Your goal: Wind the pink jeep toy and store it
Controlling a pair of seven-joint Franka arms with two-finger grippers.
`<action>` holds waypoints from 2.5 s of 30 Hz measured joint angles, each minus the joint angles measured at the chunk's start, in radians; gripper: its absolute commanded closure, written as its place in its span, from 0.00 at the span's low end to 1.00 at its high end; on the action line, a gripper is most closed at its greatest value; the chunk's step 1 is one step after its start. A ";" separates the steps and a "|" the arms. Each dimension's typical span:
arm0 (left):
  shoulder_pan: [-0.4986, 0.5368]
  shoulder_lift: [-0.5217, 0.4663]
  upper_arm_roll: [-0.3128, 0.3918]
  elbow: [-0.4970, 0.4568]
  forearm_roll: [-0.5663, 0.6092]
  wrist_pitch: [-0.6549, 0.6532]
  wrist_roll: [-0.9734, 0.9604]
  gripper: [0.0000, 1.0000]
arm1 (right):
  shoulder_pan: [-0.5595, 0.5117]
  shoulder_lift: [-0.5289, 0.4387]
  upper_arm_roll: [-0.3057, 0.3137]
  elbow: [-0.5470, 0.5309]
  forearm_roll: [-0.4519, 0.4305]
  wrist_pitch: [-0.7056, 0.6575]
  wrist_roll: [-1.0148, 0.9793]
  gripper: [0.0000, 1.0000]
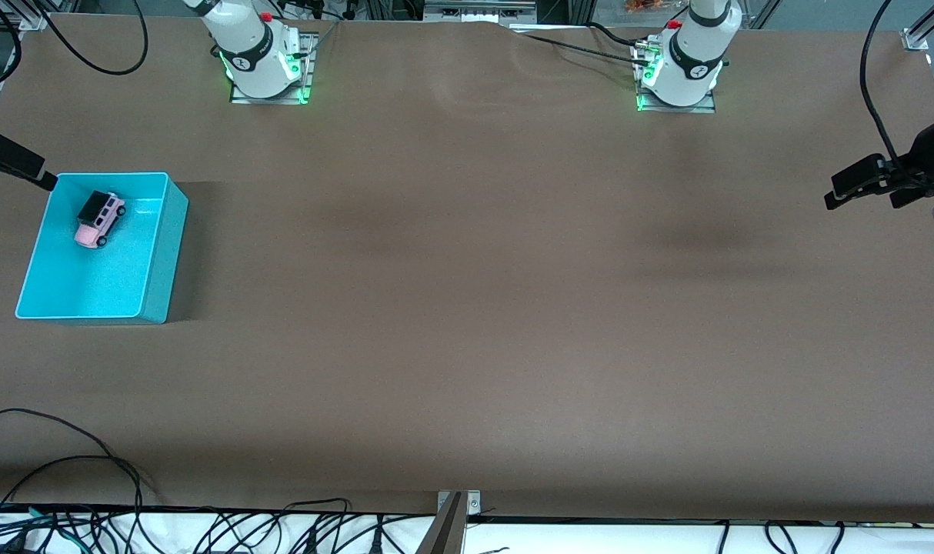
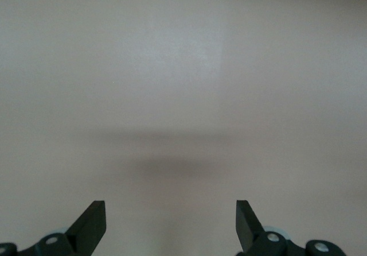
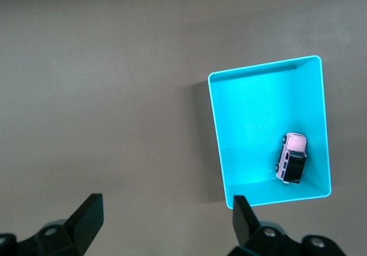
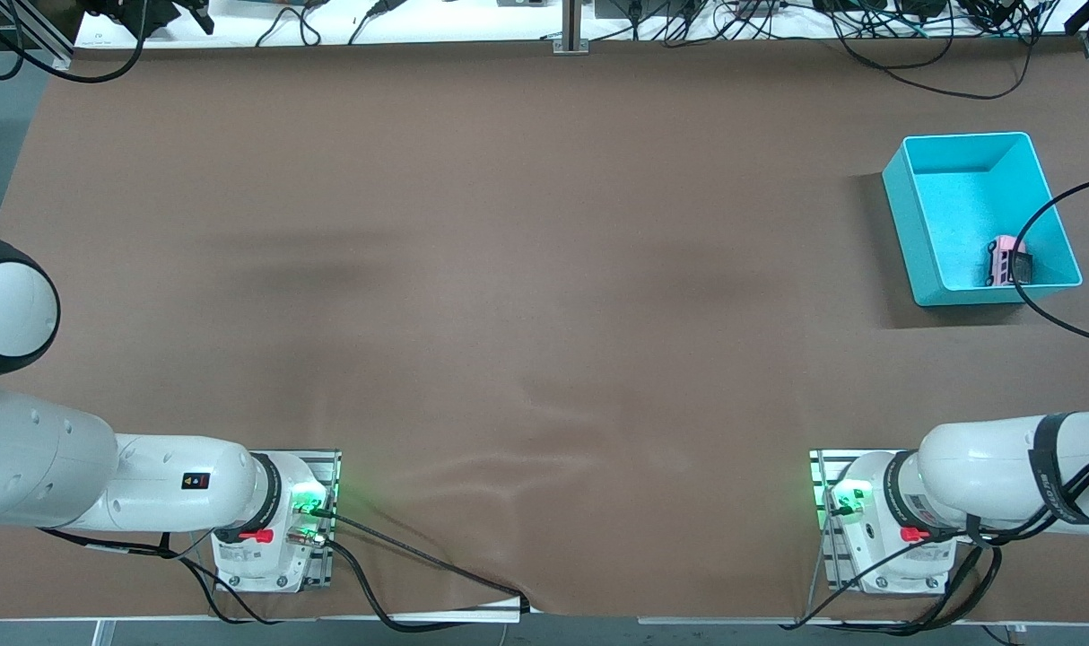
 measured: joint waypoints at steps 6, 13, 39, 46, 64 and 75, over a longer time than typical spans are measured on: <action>0.000 0.030 0.000 -0.002 0.000 0.000 0.000 0.00 | 0.000 0.000 0.000 0.000 0.000 0.000 0.000 0.00; 0.000 0.047 -0.001 -0.002 0.000 0.001 0.000 0.00 | 0.000 0.000 0.000 0.000 0.000 0.000 0.000 0.00; -0.007 0.048 -0.004 -0.002 0.000 0.006 0.000 0.00 | 0.000 0.000 0.000 0.000 0.000 0.001 -0.001 0.00; -0.007 0.048 -0.005 -0.002 0.000 0.007 0.000 0.00 | 0.000 0.000 0.000 0.000 0.000 0.001 -0.002 0.00; -0.007 0.048 -0.008 -0.002 0.000 0.007 0.000 0.00 | 0.000 0.000 0.000 0.000 0.000 0.001 -0.003 0.00; -0.007 0.048 -0.008 -0.002 0.000 0.007 0.000 0.00 | 0.000 0.000 0.000 0.000 0.000 0.001 -0.004 0.00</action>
